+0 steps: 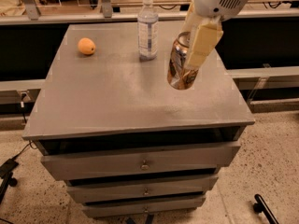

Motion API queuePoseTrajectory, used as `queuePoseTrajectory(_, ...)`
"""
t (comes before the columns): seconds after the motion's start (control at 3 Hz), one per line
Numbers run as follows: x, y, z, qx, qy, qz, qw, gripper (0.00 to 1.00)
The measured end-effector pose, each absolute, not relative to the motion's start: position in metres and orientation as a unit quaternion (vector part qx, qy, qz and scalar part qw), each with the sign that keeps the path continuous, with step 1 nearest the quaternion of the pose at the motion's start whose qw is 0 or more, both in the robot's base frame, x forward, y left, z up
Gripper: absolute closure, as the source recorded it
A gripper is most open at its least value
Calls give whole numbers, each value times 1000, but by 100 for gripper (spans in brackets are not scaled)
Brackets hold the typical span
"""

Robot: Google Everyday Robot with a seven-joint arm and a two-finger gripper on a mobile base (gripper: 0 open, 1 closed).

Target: Pick orange can

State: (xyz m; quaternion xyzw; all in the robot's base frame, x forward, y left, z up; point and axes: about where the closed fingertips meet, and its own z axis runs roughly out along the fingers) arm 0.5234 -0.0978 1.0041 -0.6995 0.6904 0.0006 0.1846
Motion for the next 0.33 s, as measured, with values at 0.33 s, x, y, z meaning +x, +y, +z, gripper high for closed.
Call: queuePoseTrajectory(0.33,523,-98,1004,-699,690,1,185,100)
